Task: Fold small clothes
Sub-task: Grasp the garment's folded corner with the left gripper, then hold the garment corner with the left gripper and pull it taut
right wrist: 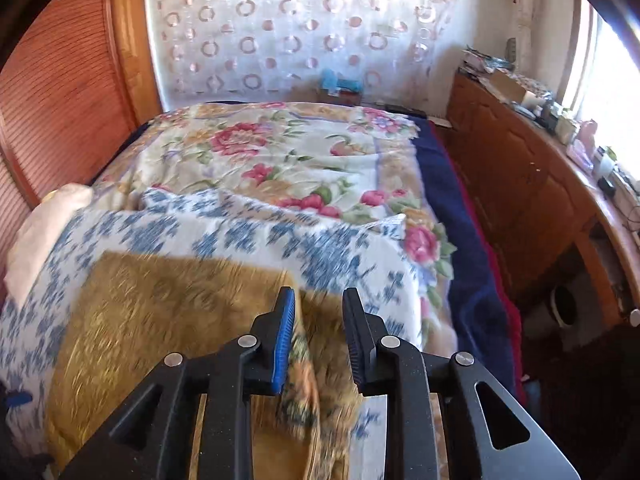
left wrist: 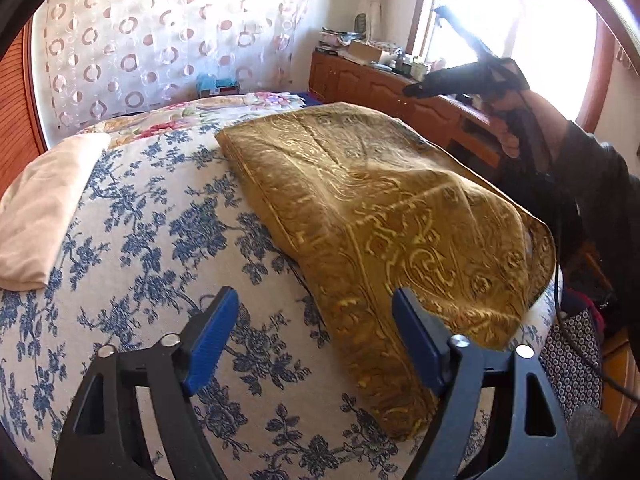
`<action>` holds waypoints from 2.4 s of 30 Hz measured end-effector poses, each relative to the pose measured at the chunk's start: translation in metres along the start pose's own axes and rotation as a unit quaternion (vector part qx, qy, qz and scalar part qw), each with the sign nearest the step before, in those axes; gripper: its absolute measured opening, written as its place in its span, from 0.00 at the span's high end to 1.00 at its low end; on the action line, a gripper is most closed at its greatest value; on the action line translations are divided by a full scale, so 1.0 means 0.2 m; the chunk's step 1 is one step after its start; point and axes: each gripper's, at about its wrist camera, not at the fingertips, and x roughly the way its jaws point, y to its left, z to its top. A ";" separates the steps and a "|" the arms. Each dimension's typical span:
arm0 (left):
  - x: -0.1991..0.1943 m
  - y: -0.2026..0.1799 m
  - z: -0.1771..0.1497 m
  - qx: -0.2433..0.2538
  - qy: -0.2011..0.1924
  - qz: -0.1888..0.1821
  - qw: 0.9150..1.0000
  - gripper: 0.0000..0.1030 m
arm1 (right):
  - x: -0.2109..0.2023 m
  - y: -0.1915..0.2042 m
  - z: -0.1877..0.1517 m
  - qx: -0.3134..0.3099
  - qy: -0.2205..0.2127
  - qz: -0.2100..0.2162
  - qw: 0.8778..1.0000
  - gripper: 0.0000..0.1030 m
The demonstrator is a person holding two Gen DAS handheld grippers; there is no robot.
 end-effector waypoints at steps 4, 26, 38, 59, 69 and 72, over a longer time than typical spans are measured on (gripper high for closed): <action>-0.04 -0.01 -0.04 -0.008 0.005 -0.041 0.999 0.43 | -0.16 0.08 -0.22 -0.026 -0.005 0.027 0.999 0.74; -0.22 -0.12 -0.12 0.017 0.018 -0.055 0.998 0.97 | -0.24 -0.01 -0.77 0.020 -0.002 0.049 0.999 0.73; -0.05 -0.08 -0.14 -0.010 0.053 -0.080 0.995 0.85 | -0.25 0.03 -0.81 0.019 -0.011 0.047 0.999 0.72; -0.24 -0.20 -0.16 0.023 0.033 -0.094 0.995 0.98 | -0.32 -0.04 -0.82 0.031 -0.014 0.033 0.999 0.58; -0.19 -0.19 -0.17 0.017 0.047 -0.089 0.995 0.98 | -0.48 -0.06 -0.97 0.057 -0.016 0.055 0.997 0.41; -0.18 -0.18 -0.17 0.014 0.049 -0.088 0.995 0.98 | -0.49 -0.06 -0.99 0.061 -0.009 0.062 0.996 0.41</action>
